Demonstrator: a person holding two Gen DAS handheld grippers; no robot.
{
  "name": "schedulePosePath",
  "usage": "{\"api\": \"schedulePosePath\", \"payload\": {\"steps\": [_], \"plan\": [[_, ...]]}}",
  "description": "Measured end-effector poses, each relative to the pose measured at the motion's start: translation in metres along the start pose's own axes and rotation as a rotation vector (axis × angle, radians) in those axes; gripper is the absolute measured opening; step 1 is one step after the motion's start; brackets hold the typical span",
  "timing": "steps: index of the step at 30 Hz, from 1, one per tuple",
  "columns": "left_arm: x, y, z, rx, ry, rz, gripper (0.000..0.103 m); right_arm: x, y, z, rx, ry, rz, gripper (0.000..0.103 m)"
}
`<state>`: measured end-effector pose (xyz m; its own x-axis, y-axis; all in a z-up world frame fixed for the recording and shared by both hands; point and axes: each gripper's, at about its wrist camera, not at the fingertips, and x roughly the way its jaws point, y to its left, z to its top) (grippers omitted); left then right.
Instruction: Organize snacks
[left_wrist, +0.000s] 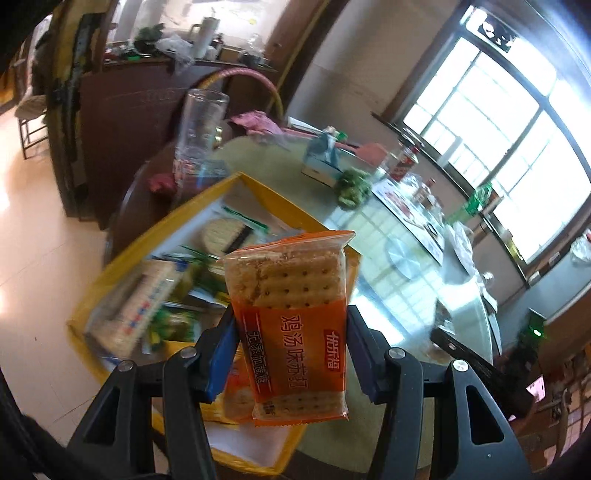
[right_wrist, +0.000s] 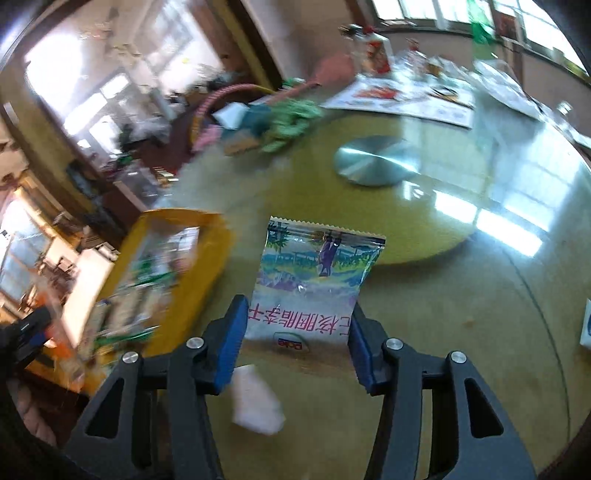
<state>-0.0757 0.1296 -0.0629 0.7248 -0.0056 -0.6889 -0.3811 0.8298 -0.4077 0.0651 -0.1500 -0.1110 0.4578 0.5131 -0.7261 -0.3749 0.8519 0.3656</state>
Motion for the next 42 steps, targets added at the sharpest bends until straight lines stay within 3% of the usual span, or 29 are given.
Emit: {"api": "schedulePosePath", "payload": {"steps": [6, 13, 15, 25, 32, 33, 35, 37, 42], "plan": [[-0.006, 0.029, 0.003, -0.041, -0.01, 0.037, 0.056, -0.011, 0.061, -0.009, -0.133, -0.009, 0.09, 0.053], [0.004, 0.043, 0.005, -0.056, 0.012, 0.041, 0.056, 0.015, 0.108, -0.006, -0.232, 0.027, 0.105, 0.051], [0.01, 0.045, 0.006, -0.053, 0.021, 0.044, 0.056, 0.022, 0.116, -0.004, -0.249, 0.037, 0.106, 0.032], [0.037, 0.052, 0.01, -0.029, 0.064, 0.051, 0.056, 0.077, 0.142, 0.0, -0.288, 0.133, 0.108, 0.03], [0.047, 0.054, 0.014, -0.01, 0.085, 0.065, 0.056, 0.092, 0.143, 0.004, -0.272, 0.147, 0.106, 0.03], [0.046, 0.053, 0.015, -0.009, 0.086, 0.064, 0.056, 0.086, 0.139, 0.005, -0.259, 0.13, 0.114, 0.032], [0.044, 0.053, 0.015, -0.005, 0.083, 0.061, 0.056, 0.072, 0.128, 0.005, -0.242, 0.101, 0.113, 0.048], [0.042, 0.052, 0.015, 0.0, 0.08, 0.058, 0.056, 0.056, 0.111, 0.005, -0.212, 0.062, 0.085, 0.073], [0.041, 0.045, 0.014, 0.008, 0.08, 0.038, 0.056, 0.037, 0.044, 0.002, -0.092, 0.05, -0.039, 0.075]]}}
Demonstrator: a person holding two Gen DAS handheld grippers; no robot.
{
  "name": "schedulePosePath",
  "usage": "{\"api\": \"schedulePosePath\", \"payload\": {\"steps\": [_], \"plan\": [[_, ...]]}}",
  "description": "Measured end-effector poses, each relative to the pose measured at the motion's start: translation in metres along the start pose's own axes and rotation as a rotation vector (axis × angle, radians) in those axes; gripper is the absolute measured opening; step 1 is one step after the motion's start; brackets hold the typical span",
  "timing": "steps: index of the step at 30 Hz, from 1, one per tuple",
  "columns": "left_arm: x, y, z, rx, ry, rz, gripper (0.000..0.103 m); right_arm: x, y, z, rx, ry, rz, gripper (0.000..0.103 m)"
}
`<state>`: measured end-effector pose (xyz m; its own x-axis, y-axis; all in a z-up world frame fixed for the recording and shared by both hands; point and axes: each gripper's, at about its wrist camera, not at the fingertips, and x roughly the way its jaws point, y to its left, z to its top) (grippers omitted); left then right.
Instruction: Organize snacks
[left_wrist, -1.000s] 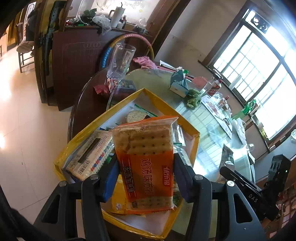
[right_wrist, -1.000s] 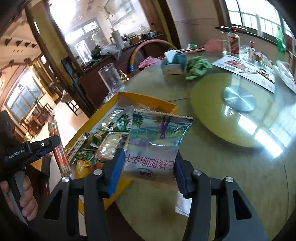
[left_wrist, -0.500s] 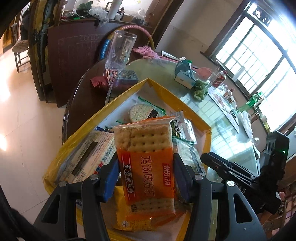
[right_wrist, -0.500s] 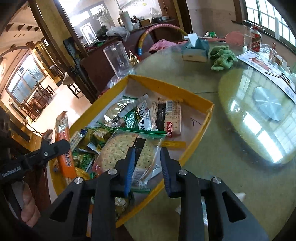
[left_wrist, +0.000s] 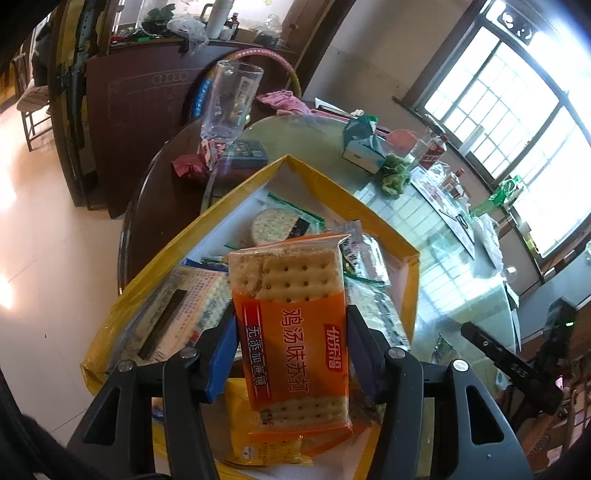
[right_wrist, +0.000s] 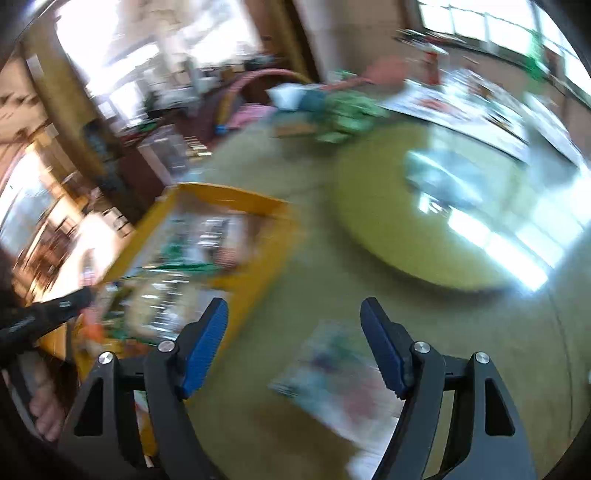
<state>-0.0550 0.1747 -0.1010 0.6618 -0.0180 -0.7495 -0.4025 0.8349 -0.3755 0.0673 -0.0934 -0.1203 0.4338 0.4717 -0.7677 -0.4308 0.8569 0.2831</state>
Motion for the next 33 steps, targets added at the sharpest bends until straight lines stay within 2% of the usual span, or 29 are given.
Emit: {"api": "schedulePosePath", "payload": {"steps": [3, 7, 11, 14, 17, 20, 23, 26, 28, 30, 33], "plan": [[0.002, -0.008, 0.0, 0.024, -0.001, -0.001, 0.056, 0.011, -0.033, -0.009, 0.11, 0.07, -0.06, 0.075], [0.006, -0.009, 0.002, 0.032, 0.001, 0.005, 0.056, 0.023, -0.04, -0.023, 0.171, 0.129, -0.003, 0.075], [0.007, -0.008, 0.002, 0.036, 0.007, 0.012, 0.056, 0.031, -0.019, -0.027, 0.084, 0.131, -0.043, 0.075], [0.008, -0.006, 0.002, 0.033, 0.005, 0.016, 0.056, 0.028, -0.003, -0.033, 0.009, 0.153, 0.008, 0.075], [0.01, -0.004, 0.001, 0.035, 0.007, 0.019, 0.056, 0.023, 0.01, -0.049, -0.088, 0.165, -0.023, 0.073], [0.013, -0.003, 0.002, 0.033, 0.015, 0.019, 0.056, 0.019, 0.016, -0.057, -0.133, 0.158, -0.062, 0.058], [0.017, -0.003, 0.002, 0.033, 0.023, 0.022, 0.056, 0.019, 0.019, -0.055, -0.137, 0.154, -0.048, 0.053], [0.018, -0.002, 0.001, 0.034, 0.031, 0.024, 0.056, 0.016, 0.026, -0.056, -0.178, 0.14, -0.067, 0.044], [0.019, -0.002, 0.0, 0.037, 0.036, 0.024, 0.056, 0.014, 0.029, -0.055, -0.189, 0.131, -0.065, 0.031], [0.02, -0.003, 0.0, 0.042, 0.04, 0.026, 0.056, 0.008, 0.032, -0.055, -0.194, 0.126, -0.049, 0.024], [0.022, -0.004, -0.001, 0.05, 0.045, 0.029, 0.056, 0.005, 0.039, -0.054, -0.215, 0.113, -0.05, 0.02]]}}
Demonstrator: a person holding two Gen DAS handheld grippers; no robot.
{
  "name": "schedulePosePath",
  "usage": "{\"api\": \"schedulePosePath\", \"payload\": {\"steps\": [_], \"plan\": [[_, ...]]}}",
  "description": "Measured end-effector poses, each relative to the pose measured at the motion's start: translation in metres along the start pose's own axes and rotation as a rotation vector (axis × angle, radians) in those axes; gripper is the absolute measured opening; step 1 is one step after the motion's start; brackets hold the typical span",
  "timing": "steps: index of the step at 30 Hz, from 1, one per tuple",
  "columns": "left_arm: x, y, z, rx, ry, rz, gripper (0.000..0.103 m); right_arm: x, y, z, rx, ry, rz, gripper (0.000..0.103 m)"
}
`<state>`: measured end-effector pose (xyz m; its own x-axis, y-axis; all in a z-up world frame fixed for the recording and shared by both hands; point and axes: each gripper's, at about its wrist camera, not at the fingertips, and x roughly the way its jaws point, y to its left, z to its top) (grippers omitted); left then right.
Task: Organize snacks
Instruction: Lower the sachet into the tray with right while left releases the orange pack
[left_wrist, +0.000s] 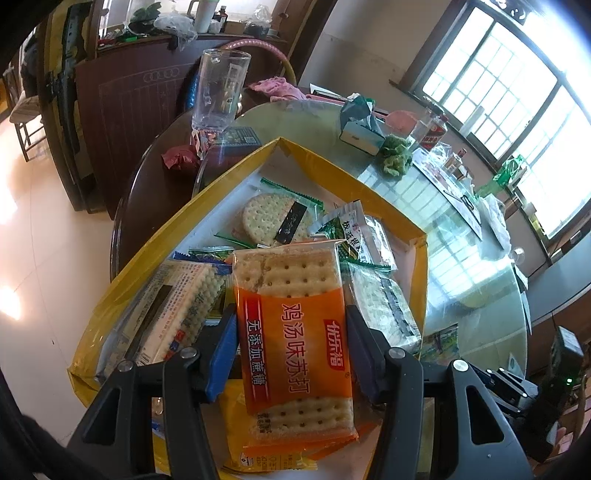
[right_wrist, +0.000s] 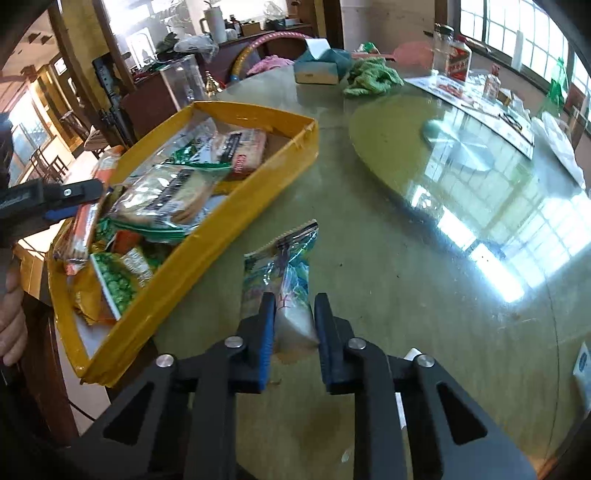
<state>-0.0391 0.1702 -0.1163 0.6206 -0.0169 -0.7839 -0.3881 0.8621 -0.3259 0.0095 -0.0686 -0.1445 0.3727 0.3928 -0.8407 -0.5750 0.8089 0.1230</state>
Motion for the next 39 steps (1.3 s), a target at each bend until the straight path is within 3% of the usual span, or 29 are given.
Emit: {"api": "schedulePosePath", "payload": {"steps": [13, 22, 29, 34, 36, 39], "plan": [[0.005, -0.002, 0.001, 0.015, 0.019, 0.015, 0.056, -0.044, 0.007, 0.01, 0.031, -0.124, 0.016, 0.011], [0.009, -0.001, 0.008, 0.034, 0.021, 0.027, 0.056, -0.061, 0.027, 0.05, -0.003, -0.217, 0.056, 0.007], [0.02, 0.0, 0.031, 0.043, 0.014, 0.062, 0.056, -0.022, 0.036, 0.102, 0.054, -0.214, 0.196, 0.007], [0.033, -0.008, 0.037, 0.092, 0.023, 0.077, 0.056, 0.03, 0.035, 0.126, 0.086, -0.132, 0.255, 0.008], [0.04, -0.009, 0.037, 0.102, 0.035, 0.081, 0.059, 0.042, 0.027, 0.128, 0.109, -0.117, 0.255, 0.018], [0.043, -0.014, 0.033, 0.141, 0.038, 0.084, 0.064, 0.047, 0.022, 0.127, 0.095, -0.116, 0.177, 0.027]]}}
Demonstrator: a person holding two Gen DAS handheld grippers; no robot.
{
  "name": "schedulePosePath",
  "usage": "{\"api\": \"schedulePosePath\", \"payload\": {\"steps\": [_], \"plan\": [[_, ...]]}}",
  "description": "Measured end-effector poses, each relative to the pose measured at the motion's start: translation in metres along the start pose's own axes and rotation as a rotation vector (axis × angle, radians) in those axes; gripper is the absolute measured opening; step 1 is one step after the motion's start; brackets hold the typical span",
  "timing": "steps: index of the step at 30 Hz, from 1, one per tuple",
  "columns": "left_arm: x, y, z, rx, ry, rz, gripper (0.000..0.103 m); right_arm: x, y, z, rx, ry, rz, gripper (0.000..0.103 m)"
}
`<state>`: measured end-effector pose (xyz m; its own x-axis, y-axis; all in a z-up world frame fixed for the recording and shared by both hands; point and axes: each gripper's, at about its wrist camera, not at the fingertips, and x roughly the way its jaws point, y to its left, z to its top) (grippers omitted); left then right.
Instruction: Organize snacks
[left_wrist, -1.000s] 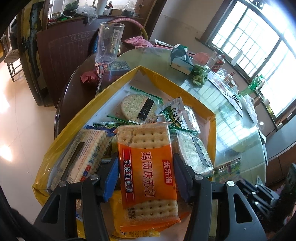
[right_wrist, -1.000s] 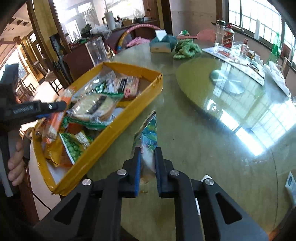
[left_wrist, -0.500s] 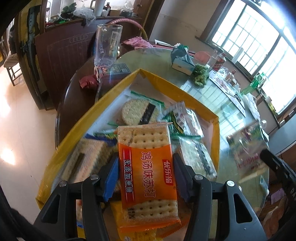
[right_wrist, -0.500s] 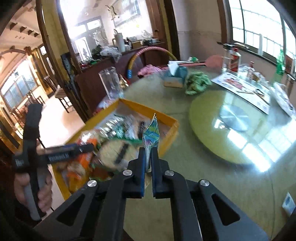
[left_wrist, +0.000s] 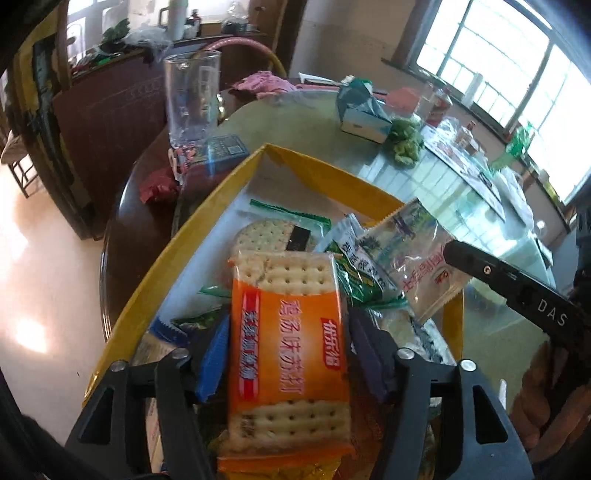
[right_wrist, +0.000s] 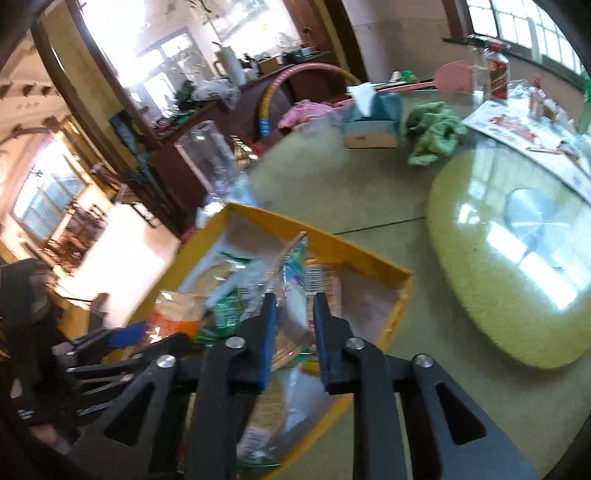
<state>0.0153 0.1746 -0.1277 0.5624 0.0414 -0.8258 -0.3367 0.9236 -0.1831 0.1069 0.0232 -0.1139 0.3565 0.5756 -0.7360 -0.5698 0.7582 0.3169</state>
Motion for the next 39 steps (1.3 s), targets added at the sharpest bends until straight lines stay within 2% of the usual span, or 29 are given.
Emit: {"api": "schedulePosePath", "payload": {"steps": [2, 3, 4, 6, 7, 10, 12, 16, 19, 24, 28, 34, 39], "plan": [[-0.009, -0.003, -0.003, 0.006, -0.02, 0.033, 0.065, -0.006, 0.003, -0.003, -0.032, -0.005, -0.027, 0.039], [-0.023, -0.004, -0.007, 0.003, -0.08, 0.052, 0.068, -0.011, 0.004, -0.005, -0.038, -0.015, -0.041, 0.052], [-0.031, -0.004, -0.01, 0.004, -0.121, 0.064, 0.08, -0.021, 0.007, -0.009, -0.047, -0.036, -0.059, 0.063], [-0.052, -0.008, -0.022, 0.021, -0.203, 0.124, 0.083, -0.043, 0.018, -0.019, -0.075, -0.09, -0.072, 0.073], [-0.057, -0.01, -0.027, 0.033, -0.217, 0.148, 0.083, -0.051, 0.022, -0.024, -0.085, -0.107, -0.079, 0.076], [-0.079, -0.017, -0.049, 0.087, -0.255, 0.236, 0.083, -0.076, 0.036, -0.047, -0.087, -0.127, -0.096, 0.077], [-0.089, -0.018, -0.061, 0.082, -0.276, 0.276, 0.083, -0.088, 0.042, -0.068, -0.057, -0.129, -0.071, 0.082], [-0.106, -0.01, -0.08, 0.022, -0.235, 0.231, 0.083, -0.097, 0.055, -0.1, -0.025, -0.093, -0.021, 0.084], [-0.123, -0.012, -0.092, 0.011, -0.255, 0.283, 0.083, -0.103, 0.066, -0.115, -0.029, -0.084, -0.002, 0.085], [-0.145, -0.011, -0.104, -0.006, -0.292, 0.331, 0.083, -0.112, 0.083, -0.129, -0.048, -0.085, -0.045, 0.085], [-0.146, -0.01, -0.107, -0.012, -0.292, 0.347, 0.083, -0.108, 0.089, -0.135, -0.054, -0.055, -0.072, 0.085], [-0.135, -0.011, -0.111, 0.017, -0.237, 0.319, 0.083, -0.101, 0.098, -0.14, -0.073, -0.028, -0.123, 0.085], [-0.134, -0.009, -0.11, 0.025, -0.235, 0.321, 0.083, -0.1, 0.1, -0.139, -0.075, -0.024, -0.135, 0.086]]}}
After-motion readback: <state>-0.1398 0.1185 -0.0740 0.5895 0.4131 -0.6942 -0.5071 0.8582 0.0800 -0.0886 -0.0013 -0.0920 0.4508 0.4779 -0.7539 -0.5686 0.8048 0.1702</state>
